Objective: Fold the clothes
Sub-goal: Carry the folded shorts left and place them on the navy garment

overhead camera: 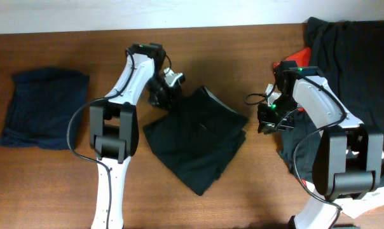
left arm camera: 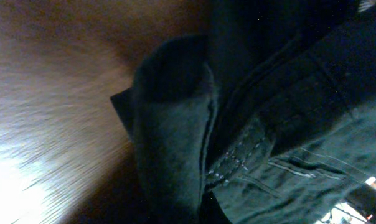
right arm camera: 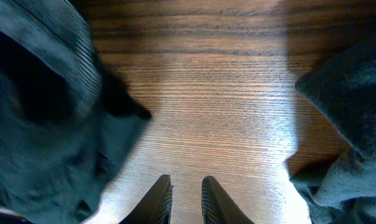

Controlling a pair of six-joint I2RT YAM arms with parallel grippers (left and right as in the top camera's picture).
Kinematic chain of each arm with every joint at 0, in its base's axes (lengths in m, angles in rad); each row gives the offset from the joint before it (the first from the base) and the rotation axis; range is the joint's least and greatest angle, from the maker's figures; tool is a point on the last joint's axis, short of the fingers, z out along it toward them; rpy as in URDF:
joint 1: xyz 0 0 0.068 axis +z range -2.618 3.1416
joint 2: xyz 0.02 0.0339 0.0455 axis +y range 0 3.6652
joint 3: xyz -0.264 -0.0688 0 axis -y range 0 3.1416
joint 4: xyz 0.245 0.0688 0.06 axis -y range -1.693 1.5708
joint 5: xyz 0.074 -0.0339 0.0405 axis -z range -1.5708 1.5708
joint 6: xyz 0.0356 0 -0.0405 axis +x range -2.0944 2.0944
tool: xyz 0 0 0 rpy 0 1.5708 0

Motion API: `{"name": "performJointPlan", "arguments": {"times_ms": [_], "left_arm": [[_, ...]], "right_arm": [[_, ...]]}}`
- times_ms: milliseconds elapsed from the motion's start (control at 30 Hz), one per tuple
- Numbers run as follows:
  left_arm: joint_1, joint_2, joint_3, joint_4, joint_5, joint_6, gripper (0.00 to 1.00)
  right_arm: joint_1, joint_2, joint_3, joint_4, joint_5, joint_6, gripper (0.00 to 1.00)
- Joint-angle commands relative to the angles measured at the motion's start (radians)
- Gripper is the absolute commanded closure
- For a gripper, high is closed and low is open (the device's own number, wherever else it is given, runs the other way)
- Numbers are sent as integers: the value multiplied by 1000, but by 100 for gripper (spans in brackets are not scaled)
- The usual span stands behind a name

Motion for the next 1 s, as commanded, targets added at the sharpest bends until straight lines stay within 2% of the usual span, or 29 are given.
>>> {"name": "performJointPlan", "arguments": {"times_ms": [0, 67, 167, 300, 400, 567, 733, 800, 900, 967], "left_arm": [[105, -66, 212, -70, -24, 18, 100], [161, -103, 272, -88, -67, -24, 99], [306, -189, 310, -93, -206, -77, 100], [504, -240, 310, -26, -220, -156, 100], [638, -253, 310, 75, -140, -166, 100], [753, -256, 311, 127, 80, -163, 100], [832, -289, 315, 111, 81, -163, 100], [843, -324, 315, 111, -13, -190, 100], [843, -369, 315, 110, -269, -357, 100], [845, -372, 314, 103, -339, -416, 100]], "right_arm": [[0, -20, 16, -4, 18, -2, 79], [0, -20, 16, -4, 33, -2, 79], [0, -20, 16, -3, 33, -2, 79], [0, -20, 16, -3, 33, -2, 79], [0, -20, 16, -5, 33, -2, 78], [0, -20, 14, -5, 32, -1, 78], [0, -20, 14, -5, 33, -2, 78], [0, -20, 14, -5, 33, -1, 78], [0, -20, 14, -5, 33, -2, 78], [0, -20, 14, -5, 32, -1, 78]]}}
